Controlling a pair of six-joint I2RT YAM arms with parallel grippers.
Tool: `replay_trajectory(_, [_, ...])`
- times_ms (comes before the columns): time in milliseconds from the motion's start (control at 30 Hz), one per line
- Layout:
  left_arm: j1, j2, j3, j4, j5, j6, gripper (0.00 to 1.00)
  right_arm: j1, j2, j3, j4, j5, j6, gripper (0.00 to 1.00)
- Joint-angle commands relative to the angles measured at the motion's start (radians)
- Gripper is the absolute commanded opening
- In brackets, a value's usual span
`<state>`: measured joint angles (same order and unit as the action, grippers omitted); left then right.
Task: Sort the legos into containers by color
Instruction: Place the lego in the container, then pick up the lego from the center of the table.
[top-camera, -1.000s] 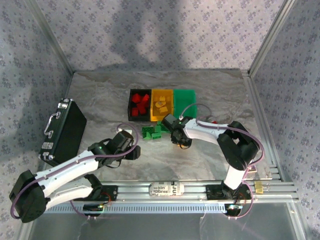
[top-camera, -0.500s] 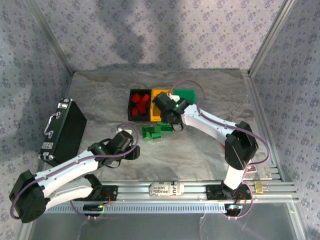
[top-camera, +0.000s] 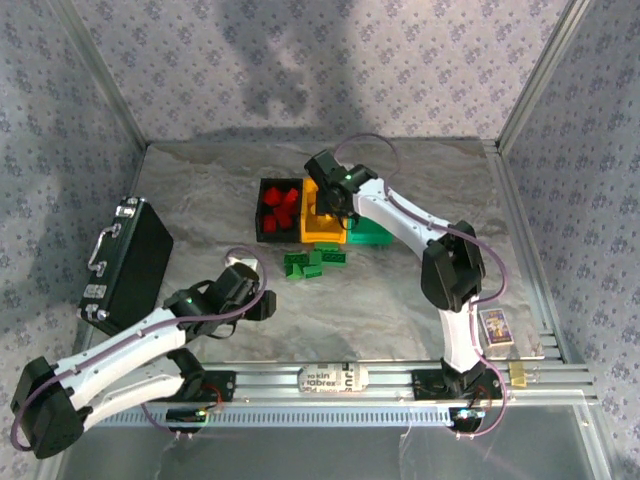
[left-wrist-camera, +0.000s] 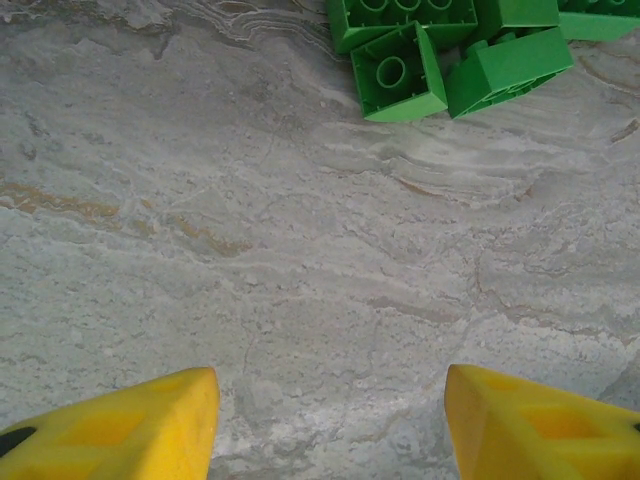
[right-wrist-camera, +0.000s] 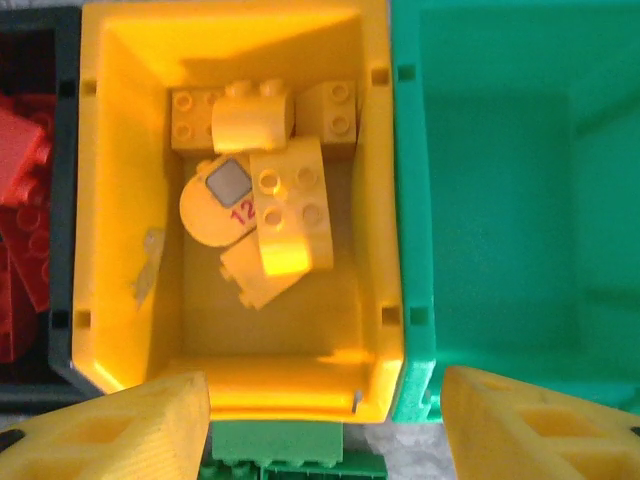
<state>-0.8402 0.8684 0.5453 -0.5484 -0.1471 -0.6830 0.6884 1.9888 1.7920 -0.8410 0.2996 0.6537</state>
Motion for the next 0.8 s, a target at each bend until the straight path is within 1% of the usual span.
replay_trajectory(0, [-0.007,0.007,-0.005,0.003,-0.010,-0.006,0.62,0.013,-0.090,-0.086,0.002,0.004,-0.002,0.64])
replay_trajectory(167, [-0.007,0.104,0.031,0.049,0.011,0.027,0.63,0.029,-0.203,-0.277,0.073,-0.007,0.020,0.64])
replay_trajectory(400, [0.003,0.279,0.116,0.121,0.054,0.075,0.73,0.050,-0.344,-0.515,0.175,-0.024,0.081,0.63])
replay_trajectory(600, [0.078,0.432,0.171,0.205,0.131,0.094,0.73,0.067,-0.419,-0.648,0.207,-0.019,0.116,0.62])
replay_trajectory(767, [0.106,0.544,0.237,0.221,0.147,0.109,0.70,0.068,-0.475,-0.718,0.224,-0.006,0.139,0.60])
